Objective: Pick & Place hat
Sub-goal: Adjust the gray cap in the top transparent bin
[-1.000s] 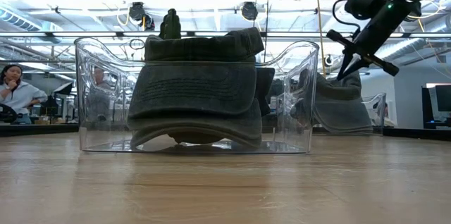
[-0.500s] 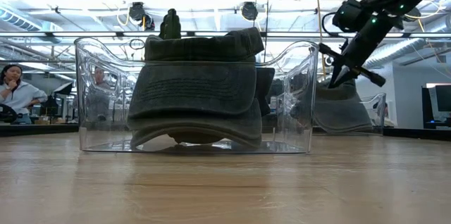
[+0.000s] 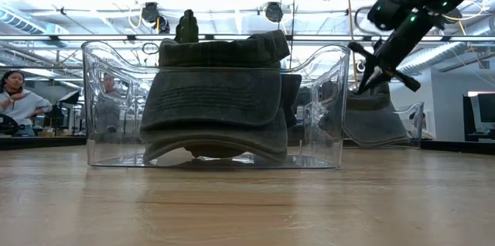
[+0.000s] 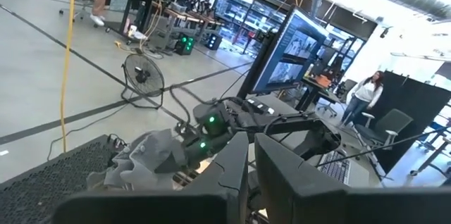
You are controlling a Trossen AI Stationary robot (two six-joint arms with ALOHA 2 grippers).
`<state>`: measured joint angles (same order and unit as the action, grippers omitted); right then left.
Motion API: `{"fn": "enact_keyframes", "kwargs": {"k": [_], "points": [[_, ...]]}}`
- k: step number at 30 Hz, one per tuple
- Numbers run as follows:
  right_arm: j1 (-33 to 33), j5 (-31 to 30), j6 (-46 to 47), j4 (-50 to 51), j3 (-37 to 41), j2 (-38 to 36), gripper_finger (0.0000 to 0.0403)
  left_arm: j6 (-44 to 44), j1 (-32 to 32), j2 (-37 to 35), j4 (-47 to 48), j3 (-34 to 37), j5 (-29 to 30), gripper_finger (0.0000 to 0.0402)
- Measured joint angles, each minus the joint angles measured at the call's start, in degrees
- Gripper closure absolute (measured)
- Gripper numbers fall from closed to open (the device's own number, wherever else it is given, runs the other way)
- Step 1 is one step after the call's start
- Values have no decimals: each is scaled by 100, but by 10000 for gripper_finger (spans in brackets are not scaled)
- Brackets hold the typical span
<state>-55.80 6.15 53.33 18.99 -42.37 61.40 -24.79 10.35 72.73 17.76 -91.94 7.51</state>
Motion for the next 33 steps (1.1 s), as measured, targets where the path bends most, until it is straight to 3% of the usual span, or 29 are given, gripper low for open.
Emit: {"fn": "enact_keyframes", "kwargs": {"k": [7,13,19,27,33], "points": [[1,-22,340,-40,0,-465,403,63,-77,0,13,0,0,366],[2,300,351,18,2,-247,403,181,-8,0,44,0,4,366],[38,-23,582,-122,2,-61,403,195,61,0,44,0,1,366],[38,133,599,-147,7,393,403,204,20,0,50,0,-7,366],[36,175,-380,-498,13,256,403,257,-71,0,299,0,-19,366]]}}
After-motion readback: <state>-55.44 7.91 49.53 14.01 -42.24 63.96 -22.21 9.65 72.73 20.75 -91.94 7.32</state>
